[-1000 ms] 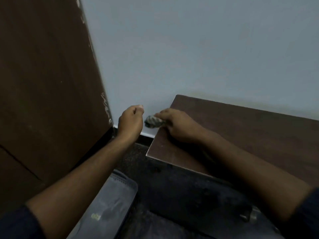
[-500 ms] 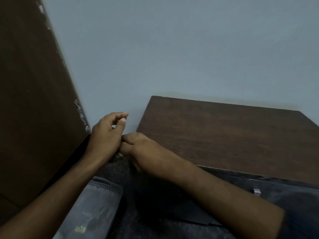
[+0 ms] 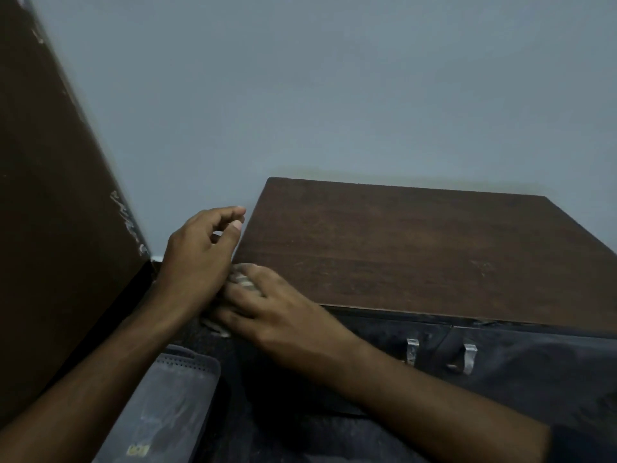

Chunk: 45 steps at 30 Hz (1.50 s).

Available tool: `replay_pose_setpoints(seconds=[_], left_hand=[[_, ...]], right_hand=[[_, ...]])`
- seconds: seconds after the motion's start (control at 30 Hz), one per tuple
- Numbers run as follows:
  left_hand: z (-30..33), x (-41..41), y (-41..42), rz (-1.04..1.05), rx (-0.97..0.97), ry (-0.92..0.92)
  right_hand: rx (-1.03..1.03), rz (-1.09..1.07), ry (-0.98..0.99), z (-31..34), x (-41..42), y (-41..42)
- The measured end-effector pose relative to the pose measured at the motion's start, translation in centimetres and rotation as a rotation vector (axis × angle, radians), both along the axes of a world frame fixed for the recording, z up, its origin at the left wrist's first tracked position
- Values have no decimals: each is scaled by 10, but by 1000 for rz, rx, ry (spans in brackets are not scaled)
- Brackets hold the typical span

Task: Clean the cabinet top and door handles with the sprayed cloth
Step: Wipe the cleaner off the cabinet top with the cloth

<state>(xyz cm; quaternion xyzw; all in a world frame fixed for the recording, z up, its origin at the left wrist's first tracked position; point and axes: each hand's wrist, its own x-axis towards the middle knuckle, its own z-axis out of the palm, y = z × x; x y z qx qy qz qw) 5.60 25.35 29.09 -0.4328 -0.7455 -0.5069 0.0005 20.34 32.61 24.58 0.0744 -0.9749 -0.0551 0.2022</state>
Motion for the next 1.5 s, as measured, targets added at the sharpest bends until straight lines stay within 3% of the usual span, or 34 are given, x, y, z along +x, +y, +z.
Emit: replay_pose_setpoints(seconds=[0.17, 0.43, 0.6, 0.8, 0.9, 1.33, 1.5], left_hand=[[1, 11, 1, -70, -78, 137], [-10, 50, 33, -350, -228, 334], [-7, 70, 45, -423, -206, 299], [-14, 75, 57, -525, -189, 363], [-15, 78, 63, -548, -177, 398], [-12, 151, 101, -726, -237, 491], [-16, 156, 106, -725, -214, 482]], right_hand=[[-31, -13, 3, 6, 17, 12], [-75, -227, -86, 7, 160, 74], [-163, -287, -96, 13, 198, 83], [-302, -275, 221, 5, 123, 48], [-316, -294, 191, 3, 119, 51], [-358, -588, 168, 8, 320, 139], [-441, -669, 205, 9, 319, 138]])
